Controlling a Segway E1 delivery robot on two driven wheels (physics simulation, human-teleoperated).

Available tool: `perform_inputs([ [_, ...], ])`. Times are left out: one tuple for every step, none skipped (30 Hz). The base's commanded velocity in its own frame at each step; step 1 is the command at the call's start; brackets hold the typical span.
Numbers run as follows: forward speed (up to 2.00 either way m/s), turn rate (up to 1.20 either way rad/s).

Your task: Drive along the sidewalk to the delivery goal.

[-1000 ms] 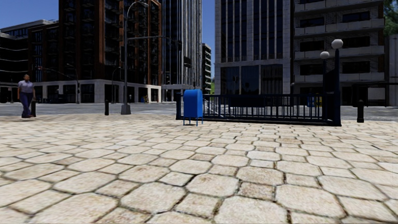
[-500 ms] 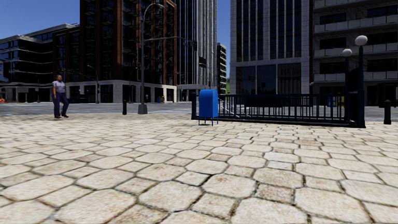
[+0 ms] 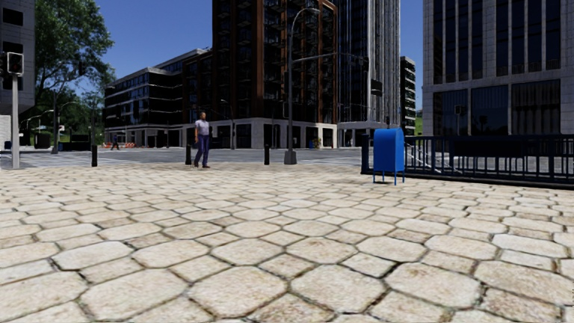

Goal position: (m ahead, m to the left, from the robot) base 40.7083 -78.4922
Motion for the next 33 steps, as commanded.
perform_inputs([
  [2.0,0.02],
  [2.0,0.02],
  [2.0,0.02],
  [2.0,0.02],
  [2.0,0.02],
  [2.0,0.02],
  [2.0,0.02],
  [2.0,0.05],
  [2.0,0.21],
  [2.0,0.21],
  [2.0,0.45],
  [2.0,0.66],
  [2.0,0.73],
  [2.0,0.74],
  [1.89,0.74],
  [1.7,0.74],
  [1.7,0.74],
  [1.62,0.74],
  [1.6,0.74],
  [1.59,0.74],
  [1.59,0.36],
  [1.59,0.14],
  [1.59,0.02],
  [1.59,0.0],
  [1.59,0.0],
  [1.59,0.0],
  [1.59,0.0],
  [1.59,0.0],
  [1.59,0.0],
  [1.59,0.0],
  [1.59,0.0],
  [1.59,0.0],
  [1.59,0.0],
])
